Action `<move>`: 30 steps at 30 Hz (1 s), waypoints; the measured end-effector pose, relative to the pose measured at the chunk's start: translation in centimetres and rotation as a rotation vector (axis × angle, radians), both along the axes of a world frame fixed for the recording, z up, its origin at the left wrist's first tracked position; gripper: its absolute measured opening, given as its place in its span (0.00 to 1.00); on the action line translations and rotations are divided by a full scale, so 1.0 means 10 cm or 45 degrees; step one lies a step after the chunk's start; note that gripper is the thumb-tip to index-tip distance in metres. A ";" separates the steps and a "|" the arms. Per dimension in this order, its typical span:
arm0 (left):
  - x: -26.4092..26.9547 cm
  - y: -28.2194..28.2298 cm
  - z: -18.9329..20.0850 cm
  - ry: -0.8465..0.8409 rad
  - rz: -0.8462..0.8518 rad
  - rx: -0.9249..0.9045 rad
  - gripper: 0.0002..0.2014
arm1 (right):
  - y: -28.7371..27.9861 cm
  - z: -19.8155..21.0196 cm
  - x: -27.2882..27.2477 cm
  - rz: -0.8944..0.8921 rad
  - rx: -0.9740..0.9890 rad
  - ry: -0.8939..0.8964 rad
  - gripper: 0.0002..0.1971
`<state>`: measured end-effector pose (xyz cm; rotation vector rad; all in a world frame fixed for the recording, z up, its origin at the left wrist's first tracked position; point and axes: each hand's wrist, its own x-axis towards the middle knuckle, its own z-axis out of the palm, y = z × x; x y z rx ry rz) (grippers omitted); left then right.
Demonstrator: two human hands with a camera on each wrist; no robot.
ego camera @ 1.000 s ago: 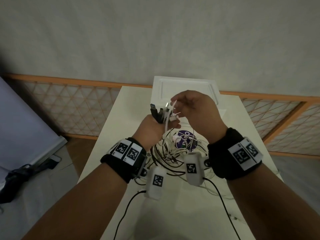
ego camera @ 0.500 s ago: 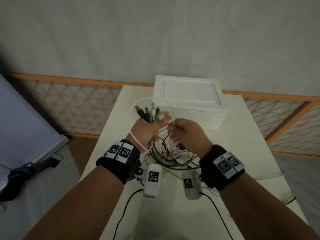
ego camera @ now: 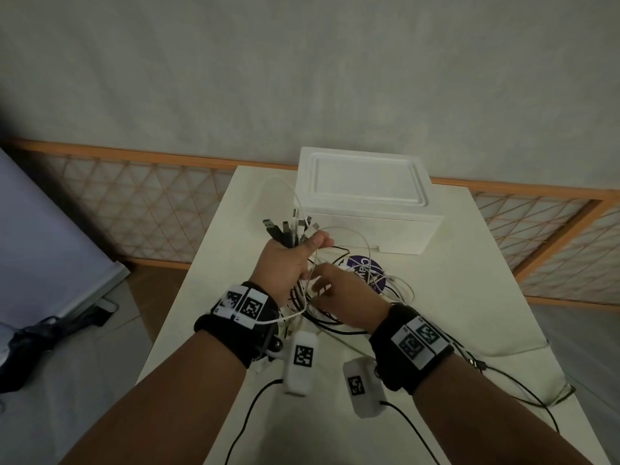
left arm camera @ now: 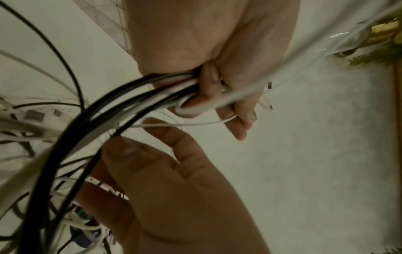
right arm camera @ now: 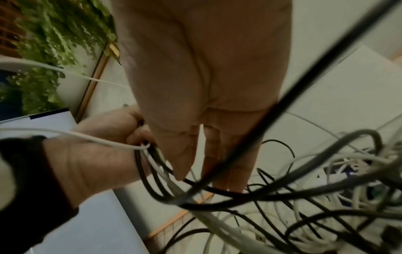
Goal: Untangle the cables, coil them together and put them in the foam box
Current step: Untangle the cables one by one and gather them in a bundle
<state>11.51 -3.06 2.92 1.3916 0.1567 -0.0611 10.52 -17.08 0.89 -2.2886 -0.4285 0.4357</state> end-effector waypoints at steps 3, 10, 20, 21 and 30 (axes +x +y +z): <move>-0.02 0.00 -0.05 -0.052 -0.070 0.033 0.14 | 0.04 -0.04 0.02 -0.007 -0.002 -0.114 0.06; -0.01 0.14 -0.37 0.079 -0.264 0.373 0.04 | -0.03 0.29 0.14 -0.377 0.535 -0.180 0.10; 0.04 0.09 -0.35 0.146 -0.126 0.170 0.04 | -0.12 0.22 0.17 -0.392 0.381 -0.030 0.17; 0.04 0.05 -0.30 0.127 -0.107 0.086 0.05 | -0.09 0.15 0.15 -0.212 0.179 0.000 0.16; 0.13 0.20 -0.64 0.091 -0.459 0.717 0.16 | -0.06 0.43 0.18 -0.490 0.831 -0.249 0.15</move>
